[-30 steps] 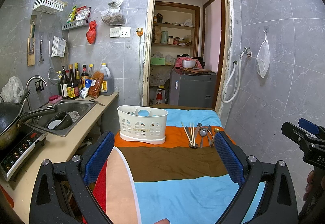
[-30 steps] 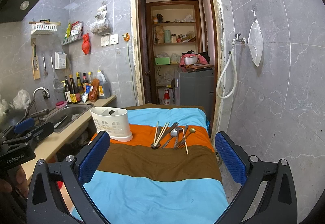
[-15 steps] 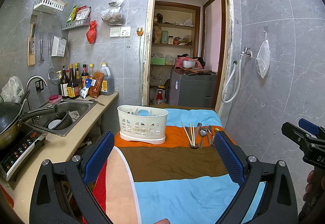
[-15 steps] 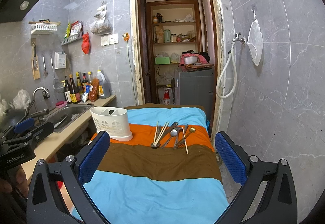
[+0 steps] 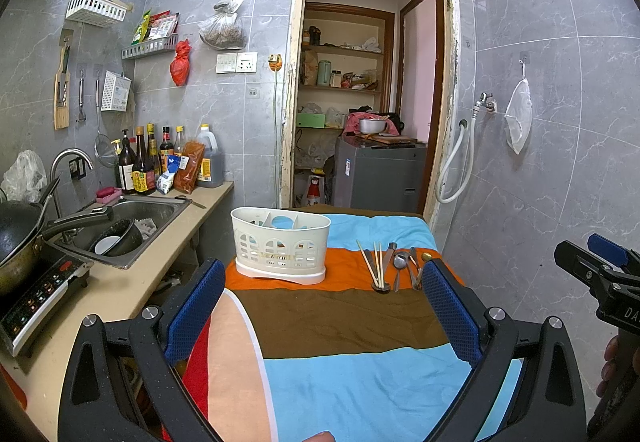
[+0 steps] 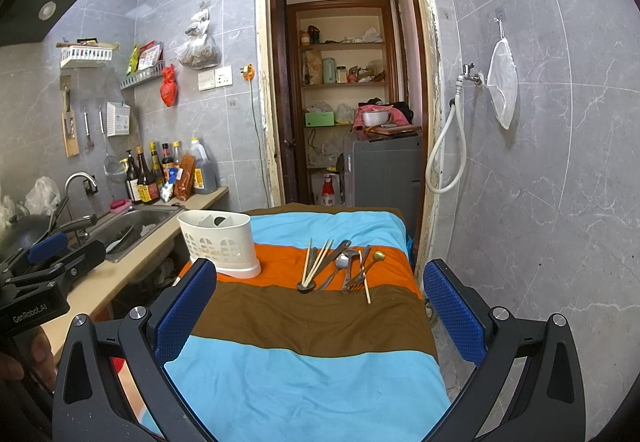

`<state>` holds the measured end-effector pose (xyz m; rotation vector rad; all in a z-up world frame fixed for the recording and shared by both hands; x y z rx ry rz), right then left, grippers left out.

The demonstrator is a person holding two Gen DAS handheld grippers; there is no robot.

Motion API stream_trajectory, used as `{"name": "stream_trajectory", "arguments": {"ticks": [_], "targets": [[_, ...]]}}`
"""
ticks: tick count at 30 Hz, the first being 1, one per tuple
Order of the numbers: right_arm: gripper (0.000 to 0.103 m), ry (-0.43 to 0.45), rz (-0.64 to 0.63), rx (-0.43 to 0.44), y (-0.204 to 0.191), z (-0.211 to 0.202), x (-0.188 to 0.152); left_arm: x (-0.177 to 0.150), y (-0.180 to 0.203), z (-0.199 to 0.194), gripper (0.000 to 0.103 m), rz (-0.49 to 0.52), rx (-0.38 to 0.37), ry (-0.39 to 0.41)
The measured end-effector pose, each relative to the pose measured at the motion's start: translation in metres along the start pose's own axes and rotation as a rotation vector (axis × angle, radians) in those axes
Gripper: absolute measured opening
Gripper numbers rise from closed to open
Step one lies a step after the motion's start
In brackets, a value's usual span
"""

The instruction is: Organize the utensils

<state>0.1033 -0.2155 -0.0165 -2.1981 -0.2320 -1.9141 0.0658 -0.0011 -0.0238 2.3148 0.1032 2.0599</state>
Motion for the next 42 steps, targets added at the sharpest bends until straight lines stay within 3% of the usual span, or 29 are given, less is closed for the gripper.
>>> {"name": "stream_trajectory", "arguments": {"ticks": [24,37,42], "targets": [[0.103,0.005,0.000,0.012,-0.002,0.007,-0.001,0.001,-0.003,-0.001,0.097,0.008,-0.001,0.017],[0.103,0.060,-0.011,-0.014,-0.006,0.034,0.019,0.013,-0.012,0.043,0.097,0.040,-0.023,0.058],[0.103,0.044,-0.010,-0.047,0.004,0.044,0.020,0.017,-0.010,0.062,0.097,0.027,-0.039,0.047]]}}
Point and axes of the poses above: each gripper's, at about its wrist camera, not at the fingertips, and z roughly the way its jaws point, y to its right, x to its top, the point moved 7 cm from there along z, roughly the way its jaws point, and after that the axes turned 13 degrees about y, right-handed, at the moved point
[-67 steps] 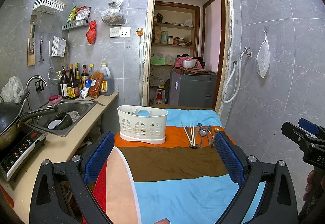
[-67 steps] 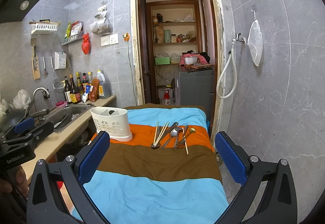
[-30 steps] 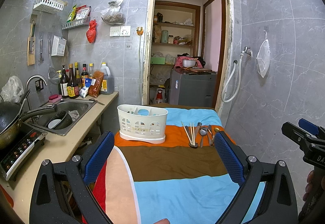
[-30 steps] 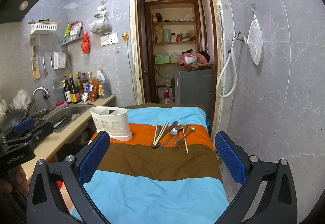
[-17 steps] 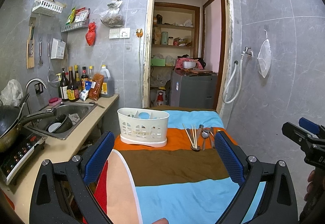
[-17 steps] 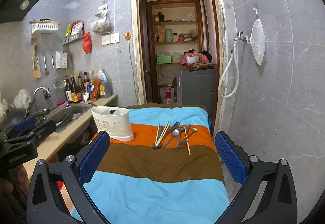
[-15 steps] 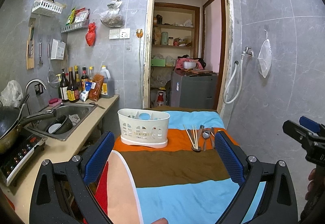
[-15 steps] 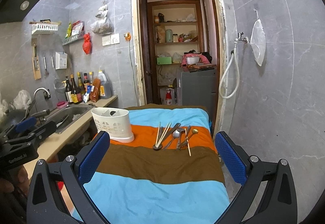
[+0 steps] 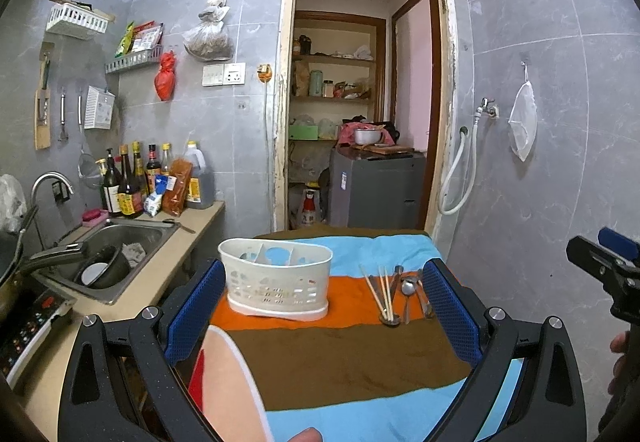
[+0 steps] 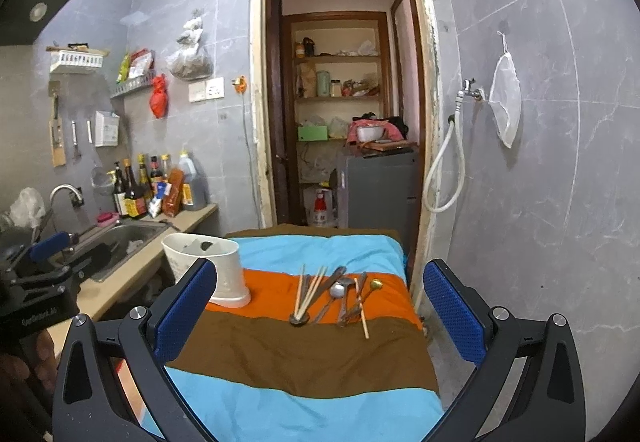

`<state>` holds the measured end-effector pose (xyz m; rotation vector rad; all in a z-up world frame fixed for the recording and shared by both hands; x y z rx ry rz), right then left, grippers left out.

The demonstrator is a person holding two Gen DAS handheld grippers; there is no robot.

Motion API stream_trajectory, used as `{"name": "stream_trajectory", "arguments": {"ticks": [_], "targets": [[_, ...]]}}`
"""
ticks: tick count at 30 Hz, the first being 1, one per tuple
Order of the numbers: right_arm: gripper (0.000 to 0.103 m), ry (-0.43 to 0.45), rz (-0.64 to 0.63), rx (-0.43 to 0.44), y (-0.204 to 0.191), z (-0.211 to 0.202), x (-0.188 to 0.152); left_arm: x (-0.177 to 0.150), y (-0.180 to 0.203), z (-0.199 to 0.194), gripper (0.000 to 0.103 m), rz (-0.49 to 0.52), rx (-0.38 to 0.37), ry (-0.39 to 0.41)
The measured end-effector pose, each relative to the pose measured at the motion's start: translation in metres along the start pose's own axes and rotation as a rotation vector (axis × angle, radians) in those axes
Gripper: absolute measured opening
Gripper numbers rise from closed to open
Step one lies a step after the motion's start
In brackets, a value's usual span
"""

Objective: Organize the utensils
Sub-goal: 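Lower the left tool onto a chopstick while the right tool grasps the gold spoon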

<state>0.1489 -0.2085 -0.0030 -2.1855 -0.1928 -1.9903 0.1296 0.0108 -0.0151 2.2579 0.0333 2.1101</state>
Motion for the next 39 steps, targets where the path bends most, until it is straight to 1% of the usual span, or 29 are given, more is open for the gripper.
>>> {"name": "stream_trajectory", "arguments": {"ticks": [6,14,19,24,27,30,34,39], "targets": [[0.103,-0.007,-0.002,-0.037,0.012,0.007,0.002,0.005,0.009,0.020,0.097,0.005,-0.019,0.002],[0.103,0.010,-0.010,-0.068,0.028,0.026,0.011,0.012,0.023,0.049,0.097,0.020,-0.032,0.009],[0.103,0.016,-0.021,-0.080,0.040,0.046,0.014,0.012,0.032,0.075,0.097,0.024,-0.040,0.001],[0.103,-0.001,-0.028,-0.078,0.054,0.071,0.006,0.005,0.045,0.110,0.097,0.033,-0.044,-0.013],[0.103,-0.026,-0.019,-0.067,0.068,0.094,-0.003,-0.003,0.054,0.132,0.097,0.045,-0.047,-0.028],[0.103,-0.061,0.012,-0.041,0.080,0.115,-0.014,-0.017,0.067,0.157,0.097,0.056,-0.071,-0.052],[0.103,-0.125,0.020,-0.027,0.101,0.146,-0.038,-0.041,0.080,0.191,0.097,0.064,-0.084,-0.125],[0.103,-0.214,0.058,-0.006,0.126,0.183,-0.075,-0.072,0.091,0.235,0.096,0.052,-0.067,-0.202]]}}
Point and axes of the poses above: each gripper's, at about its wrist camera, not at the fingertips, and z roughly the way its jaws point, y to its right, x to its top, the point moved 7 cm from there along z, roughly the way its jaws point, and after that the axes turned 13 degrees about y, right-handed, at the moved point
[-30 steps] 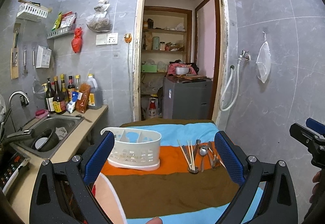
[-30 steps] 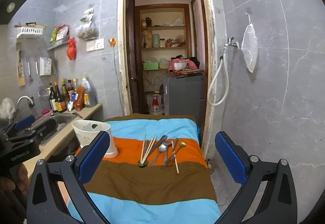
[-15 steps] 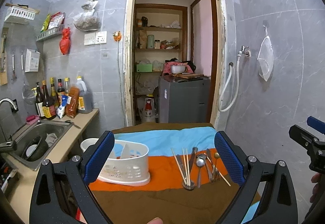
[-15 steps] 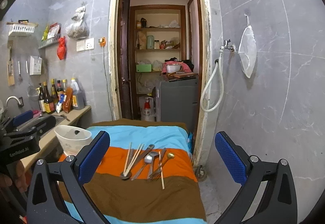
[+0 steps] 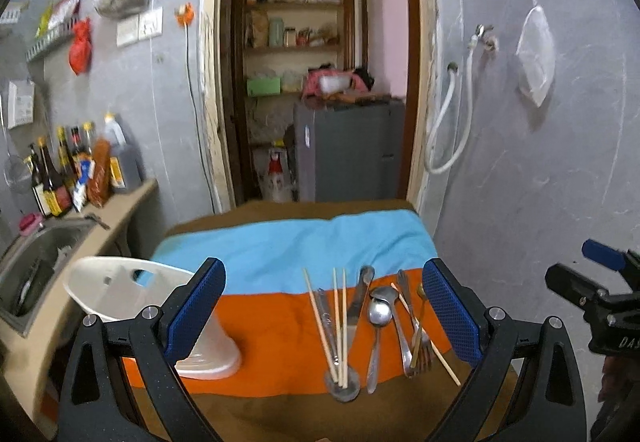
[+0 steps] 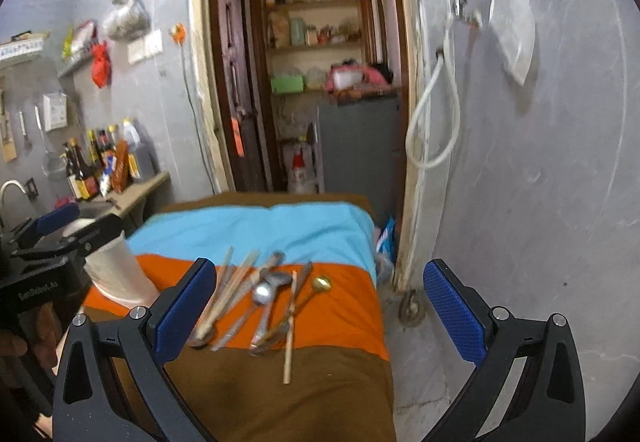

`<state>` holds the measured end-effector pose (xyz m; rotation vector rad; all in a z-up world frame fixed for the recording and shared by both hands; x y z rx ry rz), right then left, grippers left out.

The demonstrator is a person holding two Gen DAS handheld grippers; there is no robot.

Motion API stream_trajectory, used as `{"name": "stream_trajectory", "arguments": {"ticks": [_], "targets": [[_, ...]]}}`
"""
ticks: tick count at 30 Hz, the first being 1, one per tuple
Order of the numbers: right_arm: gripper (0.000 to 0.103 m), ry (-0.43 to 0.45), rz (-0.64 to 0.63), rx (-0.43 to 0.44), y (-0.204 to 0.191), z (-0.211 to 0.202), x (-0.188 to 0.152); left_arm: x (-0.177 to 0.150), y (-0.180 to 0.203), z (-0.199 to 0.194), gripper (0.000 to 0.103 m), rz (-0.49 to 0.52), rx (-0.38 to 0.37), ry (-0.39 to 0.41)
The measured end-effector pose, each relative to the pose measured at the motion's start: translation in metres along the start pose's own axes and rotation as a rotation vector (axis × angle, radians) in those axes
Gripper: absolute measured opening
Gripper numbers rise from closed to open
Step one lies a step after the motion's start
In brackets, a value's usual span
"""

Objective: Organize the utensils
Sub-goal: 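Lower the left tool onto a chopstick while the right tool grasps the gold spoon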

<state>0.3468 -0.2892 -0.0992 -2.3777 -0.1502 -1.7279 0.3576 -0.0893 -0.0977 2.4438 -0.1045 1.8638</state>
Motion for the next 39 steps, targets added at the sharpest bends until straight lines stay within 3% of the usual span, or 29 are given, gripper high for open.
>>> {"name": "stream_trajectory", "arguments": {"ticks": [10,13,17,24,31,35,39], "targets": [[0.100,-0.143,0.057,0.018,0.028,0.077,-0.043,-0.038,0.004,0.082,0.095,-0.009,0.052,-0.113],[0.086,-0.194,0.082,0.026,0.031,0.095,-0.057,-0.054,-0.005,0.101,0.087,-0.050,0.072,-0.167],[0.072,-0.256,0.103,0.037,0.029,0.117,-0.073,-0.072,-0.018,0.125,0.069,-0.090,0.107,-0.242],[0.057,-0.316,0.117,0.017,0.021,0.142,-0.089,-0.105,-0.039,0.157,0.044,-0.129,0.144,-0.356],[0.049,-0.344,0.147,-0.006,0.018,0.158,-0.096,-0.120,-0.045,0.177,0.033,-0.155,0.101,-0.424],[0.045,-0.362,0.163,-0.016,0.014,0.167,-0.101,-0.130,-0.048,0.187,0.021,-0.188,0.082,-0.481],[0.036,-0.384,0.142,-0.051,0.011,0.173,-0.105,-0.130,-0.048,0.192,0.020,-0.188,0.073,-0.489]]}}
Point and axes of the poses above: each gripper's, at about its wrist camera, not at the fingertips, and z roughly the way its jaws point, y to its right, x to its top, the point moved 7 cm from there along z, roughly the way its jaws point, and after that the axes turned 13 degrees about y, right-handed, at the moved point
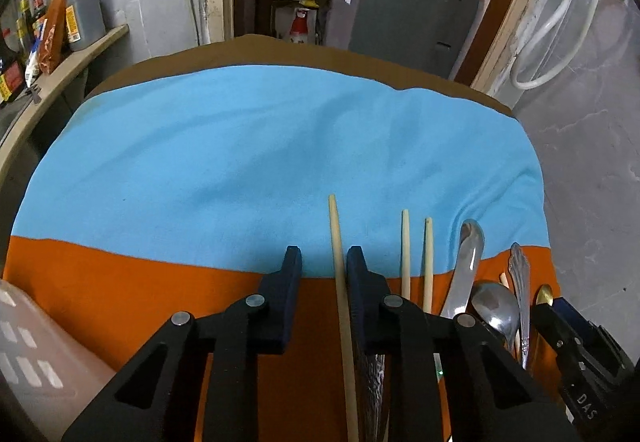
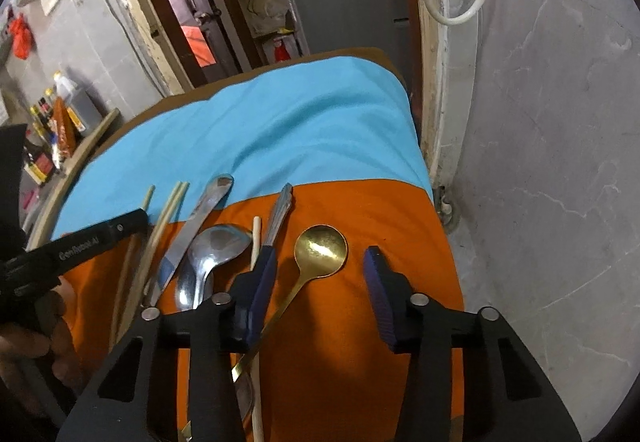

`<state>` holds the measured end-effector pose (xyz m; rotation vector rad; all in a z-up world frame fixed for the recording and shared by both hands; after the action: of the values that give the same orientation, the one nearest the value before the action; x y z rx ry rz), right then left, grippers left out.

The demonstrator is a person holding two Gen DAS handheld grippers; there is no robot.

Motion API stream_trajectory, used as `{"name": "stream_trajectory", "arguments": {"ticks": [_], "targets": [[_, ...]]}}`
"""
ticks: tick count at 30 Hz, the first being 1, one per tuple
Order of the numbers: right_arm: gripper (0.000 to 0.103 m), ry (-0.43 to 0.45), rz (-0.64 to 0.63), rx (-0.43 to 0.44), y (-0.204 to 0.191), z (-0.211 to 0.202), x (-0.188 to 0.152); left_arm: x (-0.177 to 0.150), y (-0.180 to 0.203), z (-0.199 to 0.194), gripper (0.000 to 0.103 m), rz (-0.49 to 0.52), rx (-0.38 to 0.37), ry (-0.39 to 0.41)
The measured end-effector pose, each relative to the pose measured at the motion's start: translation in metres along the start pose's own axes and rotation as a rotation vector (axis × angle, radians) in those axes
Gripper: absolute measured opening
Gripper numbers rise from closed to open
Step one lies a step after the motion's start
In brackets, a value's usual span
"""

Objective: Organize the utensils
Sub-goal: 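Lower the left tool onto a chopstick while the right tool grasps the gold spoon, then lift the chopstick and gold spoon and lower them into the white holder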

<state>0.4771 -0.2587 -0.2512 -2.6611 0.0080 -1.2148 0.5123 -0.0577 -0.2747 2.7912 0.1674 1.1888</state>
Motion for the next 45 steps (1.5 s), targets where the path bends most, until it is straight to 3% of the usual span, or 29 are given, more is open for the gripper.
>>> {"name": "stream_trajectory", "arguments": {"ticks": [9,12,15,22,29,35,45], "targets": [[0.034,-0.025,-0.079,-0.056,-0.007,0.007,-0.003,0.003,0.009,0.008,0.018,0.082,0.020,-0.029],[0.027,-0.030,-0.078,-0.065,-0.007,0.007,-0.004,0.003,0.013,0.012,0.008,0.098,-0.001,-0.049],[0.027,-0.036,-0.056,-0.053,-0.005,0.007,-0.003,0.003,0.014,0.012,0.002,0.101,-0.012,-0.066],[0.026,-0.014,0.037,0.050,-0.003,0.001,-0.001,0.003,0.010,-0.001,0.002,0.009,-0.064,-0.068],[0.026,0.095,0.033,0.181,-0.017,-0.026,0.004,0.009,0.013,-0.050,0.002,-0.074,-0.140,0.082],[0.026,0.189,-0.023,0.255,-0.033,-0.054,0.011,0.005,0.021,-0.098,0.002,-0.070,-0.146,0.208],[0.026,0.362,-0.088,0.284,-0.061,-0.098,0.032,0.030,0.013,-0.160,0.002,-0.106,-0.154,0.395]]}}
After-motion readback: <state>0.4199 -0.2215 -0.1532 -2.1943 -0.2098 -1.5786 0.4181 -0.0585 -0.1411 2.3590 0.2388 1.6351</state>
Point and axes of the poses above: each gripper's, at about its wrist camera, not at the fingertips, and z roughly the way its jaws point, y to its right, x to its top, the point moved 7 cm from there along z, roughly the way its jaws point, and after that the axes turned 13 degrees about y, right-handed, at the moved point
